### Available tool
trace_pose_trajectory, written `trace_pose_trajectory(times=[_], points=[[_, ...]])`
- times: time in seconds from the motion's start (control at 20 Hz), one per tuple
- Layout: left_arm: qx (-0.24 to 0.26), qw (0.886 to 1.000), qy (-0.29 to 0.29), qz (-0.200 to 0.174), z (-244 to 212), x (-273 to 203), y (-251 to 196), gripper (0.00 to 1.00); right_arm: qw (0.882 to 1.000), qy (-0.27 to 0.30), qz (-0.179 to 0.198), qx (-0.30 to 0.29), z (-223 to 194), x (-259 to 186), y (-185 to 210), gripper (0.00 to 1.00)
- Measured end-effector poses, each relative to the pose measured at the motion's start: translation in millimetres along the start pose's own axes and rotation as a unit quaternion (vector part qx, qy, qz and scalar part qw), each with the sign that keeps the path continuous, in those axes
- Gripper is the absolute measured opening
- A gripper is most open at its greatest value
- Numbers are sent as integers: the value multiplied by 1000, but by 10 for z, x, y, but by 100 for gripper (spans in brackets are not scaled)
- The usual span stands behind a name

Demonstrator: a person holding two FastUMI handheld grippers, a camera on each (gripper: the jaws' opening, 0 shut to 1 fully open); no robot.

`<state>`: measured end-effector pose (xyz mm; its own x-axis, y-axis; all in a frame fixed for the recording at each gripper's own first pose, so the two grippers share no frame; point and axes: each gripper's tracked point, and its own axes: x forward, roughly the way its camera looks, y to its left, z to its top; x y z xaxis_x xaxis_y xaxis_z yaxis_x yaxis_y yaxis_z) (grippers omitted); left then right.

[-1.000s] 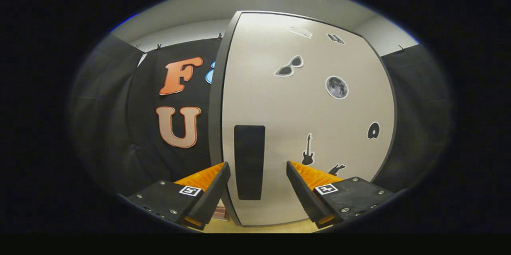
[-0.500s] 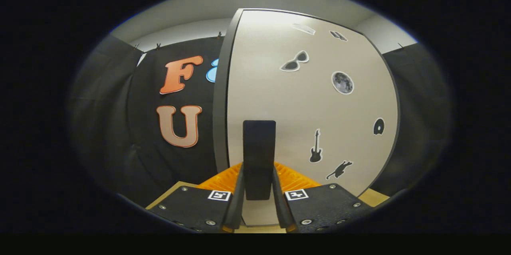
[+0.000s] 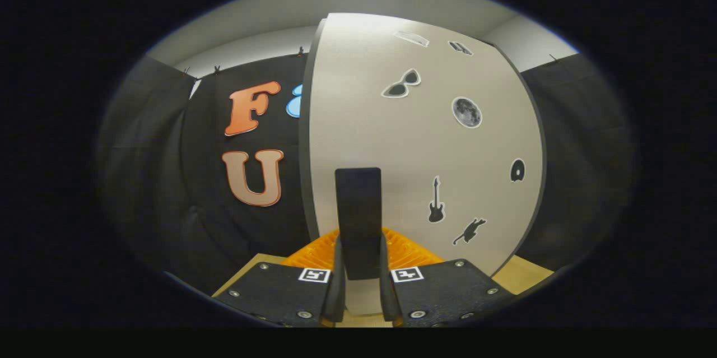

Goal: Open the cabinet door with the right hand, grasp the bottle in the cabinet with the left hand and place it on the coaster, then close the cabinet door with the right hand.

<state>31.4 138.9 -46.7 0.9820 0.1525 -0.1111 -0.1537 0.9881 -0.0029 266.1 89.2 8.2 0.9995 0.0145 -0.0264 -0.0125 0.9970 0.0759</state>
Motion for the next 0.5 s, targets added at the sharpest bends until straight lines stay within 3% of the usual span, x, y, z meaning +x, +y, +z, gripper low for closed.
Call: trace_pose_trajectory(times=[0.25,0.5], points=[[7,1000,-1,-2,-5,-324,-160,96,1000,-3,11,3,42,-218,-62,17],[18,1000,4,-12,-73,-662,-428,98,1000,-3,14,15,63,-511,-207,17]])
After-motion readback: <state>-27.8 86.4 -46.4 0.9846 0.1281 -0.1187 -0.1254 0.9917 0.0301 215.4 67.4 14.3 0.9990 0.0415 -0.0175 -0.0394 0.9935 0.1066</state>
